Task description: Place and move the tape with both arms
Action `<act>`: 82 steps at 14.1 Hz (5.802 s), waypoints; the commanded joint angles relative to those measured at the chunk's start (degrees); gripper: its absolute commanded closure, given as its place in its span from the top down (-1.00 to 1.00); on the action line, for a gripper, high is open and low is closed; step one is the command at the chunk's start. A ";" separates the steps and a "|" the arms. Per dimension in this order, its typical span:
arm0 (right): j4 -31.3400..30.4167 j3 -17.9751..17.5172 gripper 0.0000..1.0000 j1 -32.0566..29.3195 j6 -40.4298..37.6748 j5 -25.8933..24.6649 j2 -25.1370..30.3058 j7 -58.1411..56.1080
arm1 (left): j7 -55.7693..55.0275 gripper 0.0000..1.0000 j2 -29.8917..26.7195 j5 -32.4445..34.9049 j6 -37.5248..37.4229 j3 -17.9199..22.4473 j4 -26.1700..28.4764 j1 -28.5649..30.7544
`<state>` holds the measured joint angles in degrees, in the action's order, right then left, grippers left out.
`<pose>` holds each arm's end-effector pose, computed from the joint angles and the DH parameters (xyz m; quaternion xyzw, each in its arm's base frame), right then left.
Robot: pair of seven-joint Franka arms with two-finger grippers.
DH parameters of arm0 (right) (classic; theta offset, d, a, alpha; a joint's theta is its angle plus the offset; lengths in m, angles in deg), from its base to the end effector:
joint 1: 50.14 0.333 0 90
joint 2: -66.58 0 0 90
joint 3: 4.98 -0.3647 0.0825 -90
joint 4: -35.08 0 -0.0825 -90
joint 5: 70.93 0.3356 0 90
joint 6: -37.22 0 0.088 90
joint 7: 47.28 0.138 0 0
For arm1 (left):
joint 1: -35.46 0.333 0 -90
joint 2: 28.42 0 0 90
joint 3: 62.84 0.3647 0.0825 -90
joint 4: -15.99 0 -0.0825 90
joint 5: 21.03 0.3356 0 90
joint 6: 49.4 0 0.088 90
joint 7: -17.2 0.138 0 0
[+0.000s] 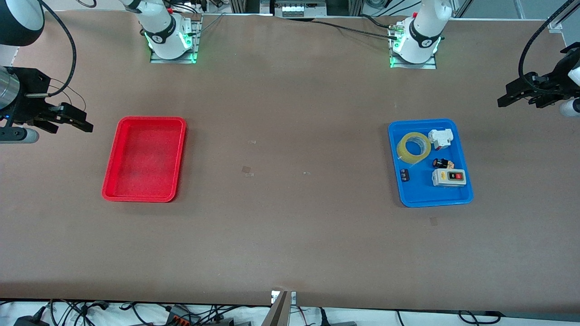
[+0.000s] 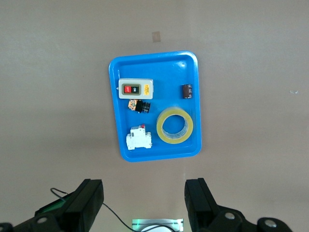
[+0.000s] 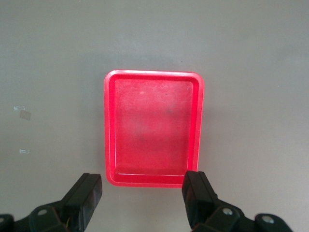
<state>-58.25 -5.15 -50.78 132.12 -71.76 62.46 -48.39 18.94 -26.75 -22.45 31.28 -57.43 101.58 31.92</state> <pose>0.5337 -0.0063 0.5874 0.9997 0.0064 -0.0223 0.0068 0.4958 0.0116 0.6465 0.9983 -0.0001 -0.0569 0.0128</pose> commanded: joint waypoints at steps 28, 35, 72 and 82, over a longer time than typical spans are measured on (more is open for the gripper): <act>-0.54 0.61 1.00 0.46 0.37 0.39 1.58 -0.12 | 1.69 1.00 -0.35 -0.51 22.29 -2.86 26.96 -1.03; -0.37 0.61 1.00 0.46 0.37 0.39 1.40 -0.12 | 1.69 1.00 2.79 -0.51 47.27 -2.77 44.66 -0.50; 0.95 0.79 1.00 -0.24 1.87 0.39 -0.71 -0.12 | -62.08 -1.00 37.96 -16.24 35.65 -7.60 -4.12 -32.21; 0.95 0.79 1.00 -1.38 1.34 0.48 -1.15 -0.21 | -69.15 0.82 43.77 -15.54 45.27 -7.52 -4.20 -38.21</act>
<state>-58.17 -4.21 -51.64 133.96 -71.74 61.61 -48.32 -50.03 15.73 -37.44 76.51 -65.38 99.47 -6.06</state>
